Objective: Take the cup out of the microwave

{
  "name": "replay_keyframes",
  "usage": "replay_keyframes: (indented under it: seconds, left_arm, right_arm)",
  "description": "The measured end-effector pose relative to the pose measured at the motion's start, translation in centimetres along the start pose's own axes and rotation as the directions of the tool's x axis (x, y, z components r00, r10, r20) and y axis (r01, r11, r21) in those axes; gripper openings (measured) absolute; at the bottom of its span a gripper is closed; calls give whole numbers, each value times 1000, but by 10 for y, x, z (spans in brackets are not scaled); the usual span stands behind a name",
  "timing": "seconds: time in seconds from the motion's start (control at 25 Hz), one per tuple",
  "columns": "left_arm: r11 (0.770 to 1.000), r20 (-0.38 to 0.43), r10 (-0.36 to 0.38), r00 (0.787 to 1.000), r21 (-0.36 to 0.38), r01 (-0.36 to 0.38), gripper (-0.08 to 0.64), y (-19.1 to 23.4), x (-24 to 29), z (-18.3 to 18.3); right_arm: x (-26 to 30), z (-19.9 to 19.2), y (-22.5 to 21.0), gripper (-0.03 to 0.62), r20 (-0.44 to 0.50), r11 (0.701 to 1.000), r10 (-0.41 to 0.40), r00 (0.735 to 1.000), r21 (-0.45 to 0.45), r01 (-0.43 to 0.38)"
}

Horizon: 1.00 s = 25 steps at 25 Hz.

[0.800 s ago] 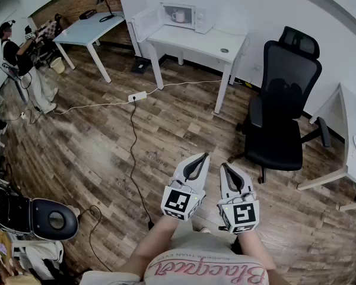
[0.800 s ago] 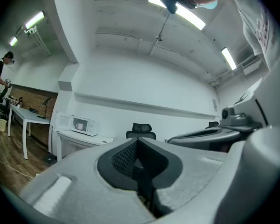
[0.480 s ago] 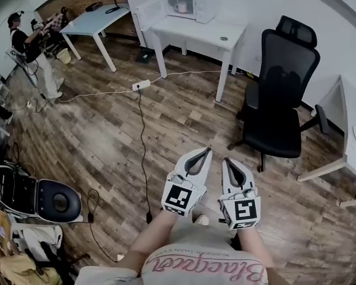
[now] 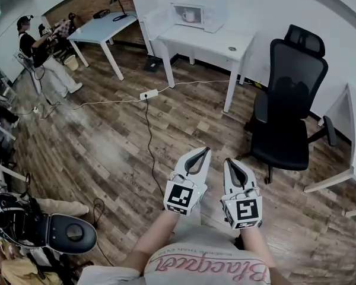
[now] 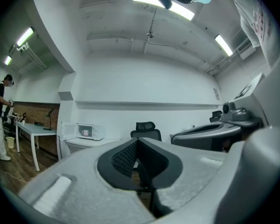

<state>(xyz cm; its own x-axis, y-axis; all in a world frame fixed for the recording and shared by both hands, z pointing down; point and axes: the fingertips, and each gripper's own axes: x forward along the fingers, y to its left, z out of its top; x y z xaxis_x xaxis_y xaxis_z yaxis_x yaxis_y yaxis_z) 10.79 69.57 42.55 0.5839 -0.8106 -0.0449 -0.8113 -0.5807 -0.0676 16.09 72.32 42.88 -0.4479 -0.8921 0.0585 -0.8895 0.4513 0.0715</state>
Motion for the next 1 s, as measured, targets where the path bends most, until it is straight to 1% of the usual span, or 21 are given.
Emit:
replay_keyframes:
  seconds: [0.2, 0.32, 0.44, 0.52, 0.64, 0.8, 1.0]
  left_arm:
    - [1000, 14, 30, 999, 0, -30, 3, 60, 34, 0]
    - [999, 30, 43, 999, 4, -43, 3, 97, 55, 6]
    - [997, 29, 52, 998, 57, -54, 3, 131, 74, 12]
    - [995, 29, 44, 999, 89, -46, 3, 149, 86, 15]
    - [994, 36, 25, 999, 106, -29, 3, 174, 101, 17]
    - [997, 49, 14, 999, 70, -17, 3, 207, 111, 14]
    - [999, 51, 46, 998, 9, -46, 3, 241, 121, 8]
  right_arm:
    - [67, 7, -4, 9, -8, 999, 13, 1000, -33, -13]
    - [109, 15, -4, 9, -5, 998, 31, 999, -53, -31]
    - [148, 22, 0, 9, -17, 997, 46, 999, -65, -47]
    - [173, 26, 1, 9, -20, 996, 46, 999, -70, -47]
    - [206, 32, 1, 9, -11, 996, 45, 999, -72, -45]
    - [240, 35, 3, 9, -11, 997, 33, 999, -75, -34]
    - [268, 32, 4, 9, -26, 995, 42, 999, -85, -44]
